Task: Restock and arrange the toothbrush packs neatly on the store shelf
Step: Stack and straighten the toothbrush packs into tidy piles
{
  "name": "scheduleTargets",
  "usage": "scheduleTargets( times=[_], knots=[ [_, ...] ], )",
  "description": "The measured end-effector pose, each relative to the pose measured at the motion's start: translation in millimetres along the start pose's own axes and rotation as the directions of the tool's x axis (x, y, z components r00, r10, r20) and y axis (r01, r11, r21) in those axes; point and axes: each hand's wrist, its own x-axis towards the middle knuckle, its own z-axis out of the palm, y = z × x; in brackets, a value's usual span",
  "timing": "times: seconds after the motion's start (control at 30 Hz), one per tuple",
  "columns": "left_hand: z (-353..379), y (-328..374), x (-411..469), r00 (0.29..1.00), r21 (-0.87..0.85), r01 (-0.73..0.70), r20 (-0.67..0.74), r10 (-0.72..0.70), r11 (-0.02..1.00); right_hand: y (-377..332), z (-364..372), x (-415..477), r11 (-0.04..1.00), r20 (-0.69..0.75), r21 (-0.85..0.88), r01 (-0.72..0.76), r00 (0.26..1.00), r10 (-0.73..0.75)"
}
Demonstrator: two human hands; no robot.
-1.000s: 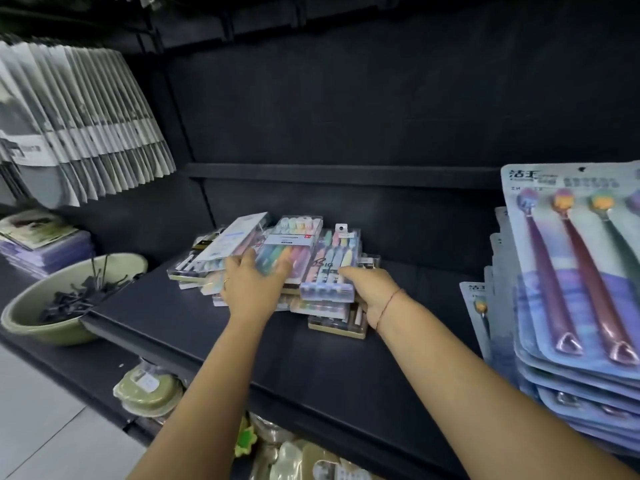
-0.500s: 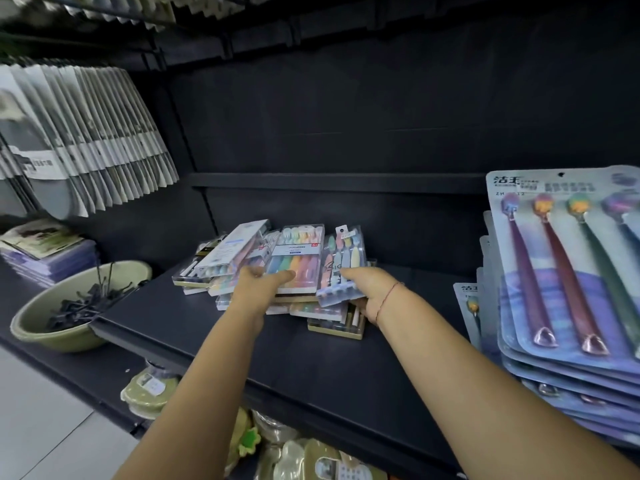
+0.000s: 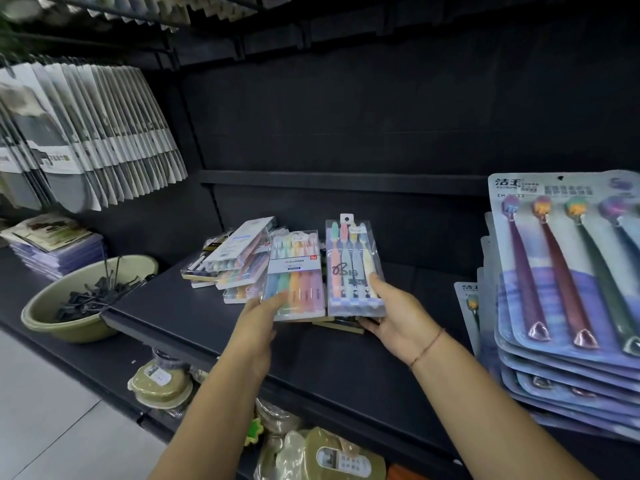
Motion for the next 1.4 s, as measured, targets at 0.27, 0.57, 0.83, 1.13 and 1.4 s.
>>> scheduleTargets(
  times=[0.27,0.57,0.83,1.13,1.4],
  knots=[
    [2,1,-18,0.985,-0.306,0.105,0.166,-0.055,0.946,-2,0,-20,0.993,0.173,0.027,-0.113,0.979,0.106],
    [4,-14,-62,0.963,-0.225,-0.087,0.232,0.14,0.97,-16,-3,-80,0.98,0.161,-0.164,0.116,0.983,-0.09],
    [14,23,-149,0.865,-0.276,-0.259,0.36,0.35,0.926,-53,-34,-203,0.918,0.277,-0.263,0.298,0.934,-0.225],
    [161,16,-241,0.737,-0.294,-0.061,0.632,0.241,0.954,-131,-197,-325,0.878,-0.038,-0.172,0.446,0.888,-0.459],
    [293,-31,-317,0.597,-0.217,0.106,0.794,0.112,0.97,-160,-346,-417,0.857,-0.269,0.0,0.515,0.826,-0.496]
  ],
)
